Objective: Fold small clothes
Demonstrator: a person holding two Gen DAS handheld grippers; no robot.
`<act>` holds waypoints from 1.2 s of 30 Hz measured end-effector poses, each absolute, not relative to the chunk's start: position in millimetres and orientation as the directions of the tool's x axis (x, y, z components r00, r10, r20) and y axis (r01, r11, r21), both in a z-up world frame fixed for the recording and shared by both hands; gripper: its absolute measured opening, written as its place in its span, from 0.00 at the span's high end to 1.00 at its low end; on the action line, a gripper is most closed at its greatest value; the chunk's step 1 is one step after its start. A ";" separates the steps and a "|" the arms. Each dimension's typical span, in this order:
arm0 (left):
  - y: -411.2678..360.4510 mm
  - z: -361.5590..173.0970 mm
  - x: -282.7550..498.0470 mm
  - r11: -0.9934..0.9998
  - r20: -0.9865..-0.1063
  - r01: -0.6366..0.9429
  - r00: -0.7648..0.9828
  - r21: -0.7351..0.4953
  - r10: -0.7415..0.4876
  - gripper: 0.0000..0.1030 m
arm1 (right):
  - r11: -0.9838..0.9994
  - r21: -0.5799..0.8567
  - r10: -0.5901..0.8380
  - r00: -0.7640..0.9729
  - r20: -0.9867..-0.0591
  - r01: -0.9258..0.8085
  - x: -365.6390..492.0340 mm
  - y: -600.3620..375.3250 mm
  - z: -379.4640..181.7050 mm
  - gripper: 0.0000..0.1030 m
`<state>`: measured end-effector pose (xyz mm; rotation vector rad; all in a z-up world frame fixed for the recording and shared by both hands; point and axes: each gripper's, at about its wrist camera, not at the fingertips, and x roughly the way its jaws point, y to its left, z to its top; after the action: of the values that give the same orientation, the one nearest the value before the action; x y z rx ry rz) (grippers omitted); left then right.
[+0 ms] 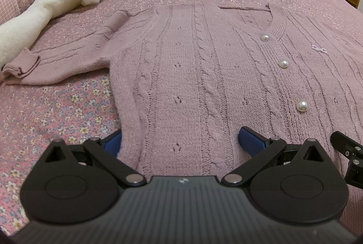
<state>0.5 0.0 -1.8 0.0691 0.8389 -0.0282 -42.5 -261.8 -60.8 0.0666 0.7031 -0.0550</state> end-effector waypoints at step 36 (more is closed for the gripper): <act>-0.1 -1.9 0.3 0.997 -0.744 0.052 0.668 0.050 0.002 0.00 | 0.996 0.044 -0.029 0.760 -0.649 0.075 -43.4 -258.9 -61.1 0.00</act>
<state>0.3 -0.1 -1.9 0.0693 0.8390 -0.0281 -43.4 -258.9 -61.1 0.0683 0.7053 -0.0563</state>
